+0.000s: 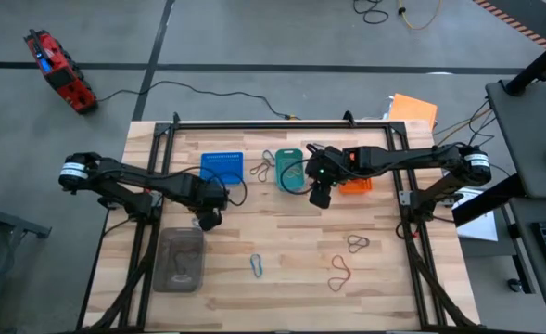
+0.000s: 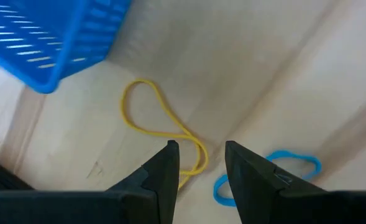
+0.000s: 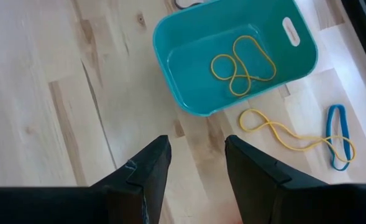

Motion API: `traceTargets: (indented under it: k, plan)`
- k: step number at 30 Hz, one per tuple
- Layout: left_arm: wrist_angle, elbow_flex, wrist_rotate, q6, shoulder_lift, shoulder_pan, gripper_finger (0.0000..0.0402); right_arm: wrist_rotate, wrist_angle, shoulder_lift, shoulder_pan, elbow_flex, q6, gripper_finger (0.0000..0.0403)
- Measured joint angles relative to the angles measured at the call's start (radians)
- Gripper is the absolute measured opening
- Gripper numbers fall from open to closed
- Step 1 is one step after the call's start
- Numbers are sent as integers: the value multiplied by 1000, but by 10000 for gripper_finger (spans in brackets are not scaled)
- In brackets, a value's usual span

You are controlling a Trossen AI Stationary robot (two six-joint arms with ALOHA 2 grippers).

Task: Sort rubber bands into baskets
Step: Put the bottom center blue rubber band into the blue bin

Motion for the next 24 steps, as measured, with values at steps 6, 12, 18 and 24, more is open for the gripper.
traceTargets:
  k: [6,12,18,24]
  plan:
    - [0,0,42,265,0,-6,114,-33,-2,-2,0,0,20,145]
    - [5,0,89,455,0,-6,114,-35,-2,-2,12,0,21,139]
    - [52,0,117,453,0,-6,114,-35,-1,-2,18,0,20,139]
    - [71,0,201,450,0,-8,114,-35,-1,-2,18,0,20,143]
